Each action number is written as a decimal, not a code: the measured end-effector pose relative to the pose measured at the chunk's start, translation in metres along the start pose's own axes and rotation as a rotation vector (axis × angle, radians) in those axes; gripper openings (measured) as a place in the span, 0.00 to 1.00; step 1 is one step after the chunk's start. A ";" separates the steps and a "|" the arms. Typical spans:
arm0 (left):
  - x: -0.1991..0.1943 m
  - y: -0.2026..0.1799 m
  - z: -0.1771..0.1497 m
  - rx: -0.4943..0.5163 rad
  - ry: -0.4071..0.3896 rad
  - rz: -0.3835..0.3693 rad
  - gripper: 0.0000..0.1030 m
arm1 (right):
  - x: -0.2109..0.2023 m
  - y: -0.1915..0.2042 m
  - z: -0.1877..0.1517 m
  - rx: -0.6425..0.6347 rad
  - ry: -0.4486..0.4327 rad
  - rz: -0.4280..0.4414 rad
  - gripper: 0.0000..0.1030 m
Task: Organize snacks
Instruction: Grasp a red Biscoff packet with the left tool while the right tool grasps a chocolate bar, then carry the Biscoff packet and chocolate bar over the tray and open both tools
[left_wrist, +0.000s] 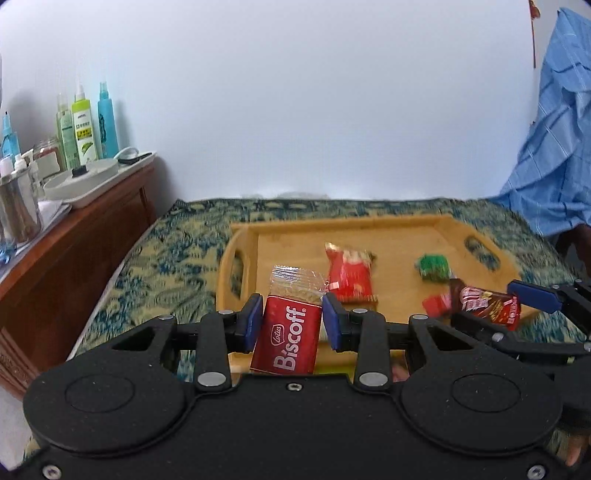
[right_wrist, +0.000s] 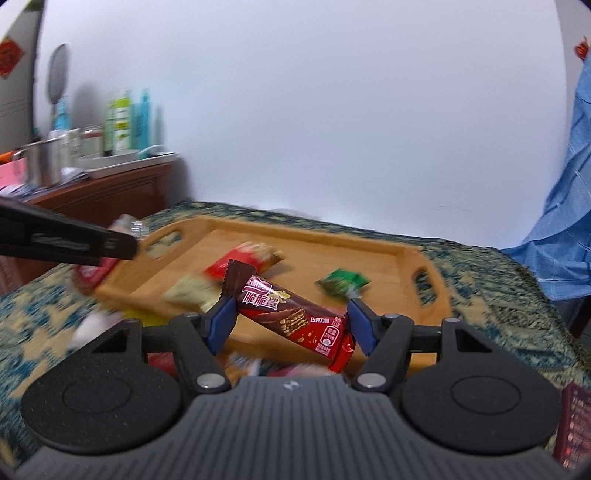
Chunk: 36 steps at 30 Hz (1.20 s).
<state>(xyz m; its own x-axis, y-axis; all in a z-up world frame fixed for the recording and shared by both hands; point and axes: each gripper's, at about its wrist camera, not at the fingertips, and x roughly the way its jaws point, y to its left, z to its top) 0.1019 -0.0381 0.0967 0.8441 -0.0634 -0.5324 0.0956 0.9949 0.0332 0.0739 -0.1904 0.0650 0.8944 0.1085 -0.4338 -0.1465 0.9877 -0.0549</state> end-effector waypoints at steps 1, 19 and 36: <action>0.005 0.000 0.006 -0.007 -0.003 0.001 0.33 | 0.006 -0.006 0.004 0.015 0.005 -0.010 0.66; 0.108 0.003 0.029 -0.100 0.135 0.025 0.33 | 0.107 -0.050 0.027 0.071 0.231 0.046 0.54; 0.132 -0.011 0.016 -0.061 0.174 0.039 0.33 | 0.115 -0.061 0.025 0.142 0.249 0.055 0.46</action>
<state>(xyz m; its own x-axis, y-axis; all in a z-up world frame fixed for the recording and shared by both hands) 0.2204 -0.0583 0.0396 0.7419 -0.0153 -0.6703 0.0280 0.9996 0.0082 0.1967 -0.2358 0.0406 0.7532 0.1489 -0.6407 -0.1160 0.9888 0.0934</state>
